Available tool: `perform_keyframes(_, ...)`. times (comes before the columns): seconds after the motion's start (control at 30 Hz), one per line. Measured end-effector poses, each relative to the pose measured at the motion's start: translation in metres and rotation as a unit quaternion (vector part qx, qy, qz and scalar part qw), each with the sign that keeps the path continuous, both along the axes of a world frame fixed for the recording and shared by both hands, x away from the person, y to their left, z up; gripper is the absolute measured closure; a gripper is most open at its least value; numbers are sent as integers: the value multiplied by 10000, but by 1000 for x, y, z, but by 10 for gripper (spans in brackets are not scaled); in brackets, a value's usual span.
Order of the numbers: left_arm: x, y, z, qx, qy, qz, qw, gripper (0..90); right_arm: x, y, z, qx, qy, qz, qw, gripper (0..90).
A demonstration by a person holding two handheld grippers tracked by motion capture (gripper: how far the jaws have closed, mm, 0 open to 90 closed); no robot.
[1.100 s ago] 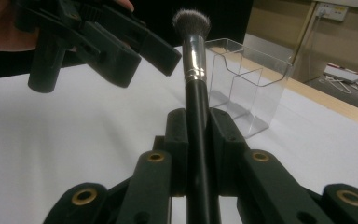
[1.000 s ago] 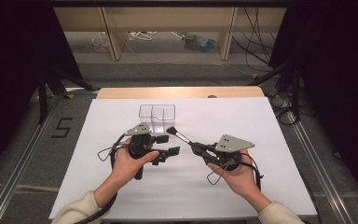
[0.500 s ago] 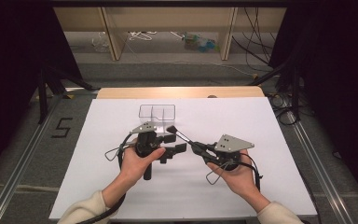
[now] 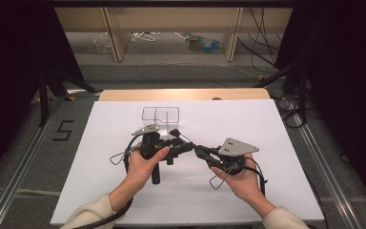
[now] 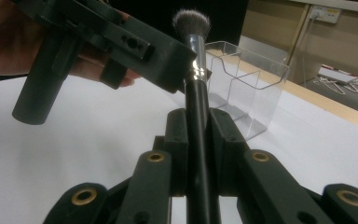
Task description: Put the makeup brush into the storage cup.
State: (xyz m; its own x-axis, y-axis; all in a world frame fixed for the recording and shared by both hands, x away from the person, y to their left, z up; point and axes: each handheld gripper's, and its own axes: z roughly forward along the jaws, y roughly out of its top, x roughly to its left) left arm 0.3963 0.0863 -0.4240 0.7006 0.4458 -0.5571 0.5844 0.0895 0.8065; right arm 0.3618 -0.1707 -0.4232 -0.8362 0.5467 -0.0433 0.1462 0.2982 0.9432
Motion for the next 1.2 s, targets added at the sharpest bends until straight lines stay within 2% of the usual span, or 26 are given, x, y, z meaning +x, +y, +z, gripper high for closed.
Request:
perform_keyframes(0.13, 0, -2, 0, -93, 41, 20, 9999, 477, 0, 1, -1, 63, -34, 16, 10000, 792)
perform_keyframes(0.17, 0, -2, 0, -119, 63, 16, 9999, 488, 0, 1, 0, -2, -19, -21, 10000, 792)
perform_keyframes(0.27, 0, -3, 1, -195, 89, 26, 9998, 526, -1, 2, -1, 3, -26, -58, 10000, 791)
perform_keyframes(0.33, 1, -3, 1, -265, 125, 47, 9996, 573, -1, 2, 0, -45, -112, -54, 9999, 791)
perform_keyframes(0.47, 1, -2, 0, -446, 171, 61, 9988, 612, -3, 3, -1, -131, -138, -73, 9998, 790)
perform_keyframes(0.5, 1, -2, 1, -465, 175, 78, 9987, 626, -3, 4, -1, -139, -208, -94, 9996, 789)
perform_keyframes(0.77, -4, -4, 6, -554, -93, -19, 9984, 723, -8, 13, -2, -621, -507, -139, 9967, 765)
perform_keyframes(0.87, -6, -7, 9, -514, -221, -82, 9984, 754, -9, 15, -3, -692, -487, -134, 9963, 756)
perform_keyframes(1.03, -10, -11, 15, -222, -573, -165, 9980, 764, -9, 18, -5, -739, -456, -54, 9962, 734)
perform_keyframes(1.1, -13, -12, 17, -103, -643, -123, 9978, 764, -9, 19, -6, -738, -379, -15, 9966, 679)
perform_keyframes(1.2, -16, -13, 24, 126, -905, -100, 9958, 764, -8, 20, -7, -750, -249, 7, 9969, 550)
